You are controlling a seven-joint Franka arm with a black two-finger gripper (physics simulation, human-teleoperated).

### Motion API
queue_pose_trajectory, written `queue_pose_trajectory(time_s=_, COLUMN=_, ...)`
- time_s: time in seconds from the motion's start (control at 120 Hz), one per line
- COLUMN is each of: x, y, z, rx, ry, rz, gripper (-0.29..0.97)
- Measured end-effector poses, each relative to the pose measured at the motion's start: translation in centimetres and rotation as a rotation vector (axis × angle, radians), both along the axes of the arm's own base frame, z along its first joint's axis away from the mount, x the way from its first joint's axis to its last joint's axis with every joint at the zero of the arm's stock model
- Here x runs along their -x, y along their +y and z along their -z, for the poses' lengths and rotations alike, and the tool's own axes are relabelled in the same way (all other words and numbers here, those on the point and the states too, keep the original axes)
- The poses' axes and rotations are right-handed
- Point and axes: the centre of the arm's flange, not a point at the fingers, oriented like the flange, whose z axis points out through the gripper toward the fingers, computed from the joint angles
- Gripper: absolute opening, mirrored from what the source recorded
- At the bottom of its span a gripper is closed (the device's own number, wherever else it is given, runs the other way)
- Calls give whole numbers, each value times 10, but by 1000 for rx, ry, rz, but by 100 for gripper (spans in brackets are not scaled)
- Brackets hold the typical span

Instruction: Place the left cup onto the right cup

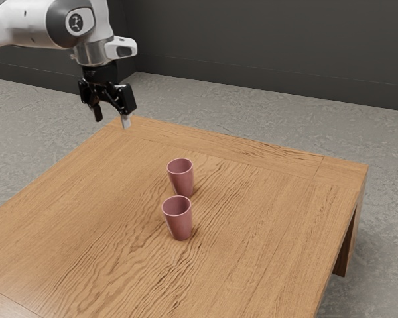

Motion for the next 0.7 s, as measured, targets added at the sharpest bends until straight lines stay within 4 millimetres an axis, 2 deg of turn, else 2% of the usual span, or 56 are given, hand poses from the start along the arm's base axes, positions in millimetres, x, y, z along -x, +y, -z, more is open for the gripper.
queue_pose_trajectory(time_s=0.15, x=-1, y=0, z=-4, rx=0, ry=-1, rz=-3, gripper=68)
queue_pose_trajectory(time_s=0.25, x=-5, y=-9, z=-12, rx=-7, ry=-14, rz=13, gripper=68)
queue_pose_trajectory(time_s=0.35, x=-20, y=-12, z=5, rx=-8, ry=11, rz=17, gripper=68)
queue_pose_trajectory(time_s=0.483, x=-38, y=-10, z=17, rx=-8, ry=20, rz=11, gripper=68)
queue_pose_trajectory(time_s=0.7, x=-56, y=-10, z=22, rx=-15, ry=15, rz=2, gripper=68)
